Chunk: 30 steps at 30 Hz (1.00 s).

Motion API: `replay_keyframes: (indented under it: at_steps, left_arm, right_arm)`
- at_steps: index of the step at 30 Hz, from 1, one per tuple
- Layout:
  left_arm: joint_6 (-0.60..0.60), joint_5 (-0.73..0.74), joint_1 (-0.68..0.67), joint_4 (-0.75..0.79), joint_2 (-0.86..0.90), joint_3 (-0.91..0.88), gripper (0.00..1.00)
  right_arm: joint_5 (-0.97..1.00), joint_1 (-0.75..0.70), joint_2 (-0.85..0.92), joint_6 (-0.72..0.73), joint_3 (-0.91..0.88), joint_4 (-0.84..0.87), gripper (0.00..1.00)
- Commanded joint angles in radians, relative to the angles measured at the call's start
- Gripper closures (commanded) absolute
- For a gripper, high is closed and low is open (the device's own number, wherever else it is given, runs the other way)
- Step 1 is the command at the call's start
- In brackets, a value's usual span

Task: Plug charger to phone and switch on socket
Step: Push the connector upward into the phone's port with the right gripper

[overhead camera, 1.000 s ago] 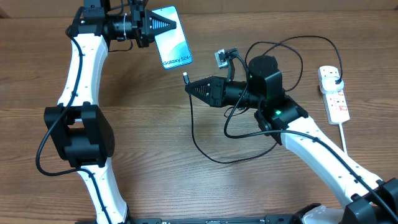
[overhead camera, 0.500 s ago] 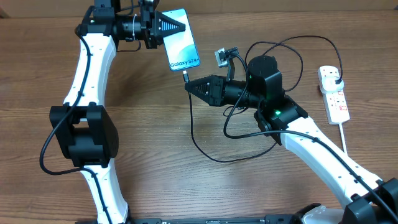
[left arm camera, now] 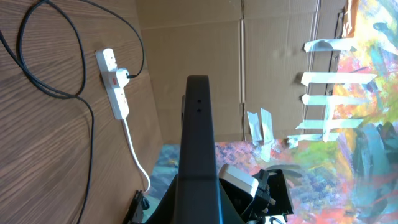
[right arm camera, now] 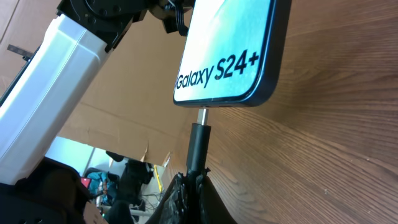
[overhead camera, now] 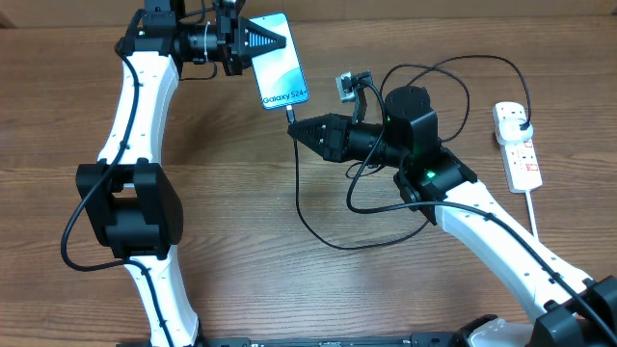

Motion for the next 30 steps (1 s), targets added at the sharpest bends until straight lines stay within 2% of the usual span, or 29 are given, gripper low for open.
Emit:
replay_keyframes:
  at_steps: [1, 30]
  left_arm:
    - [-0.021, 0.050, -0.002, 0.004, 0.003, 0.008, 0.96]
    - [-0.016, 0.048, -0.026, 0.017, 0.003, 0.008, 0.96]
  right_arm:
    - [0.023, 0.003, -0.001, 0.009, -0.002, 0.002, 0.96]
    - [0.032, 0.003, -0.001, 0.019, -0.002, -0.009, 0.96]
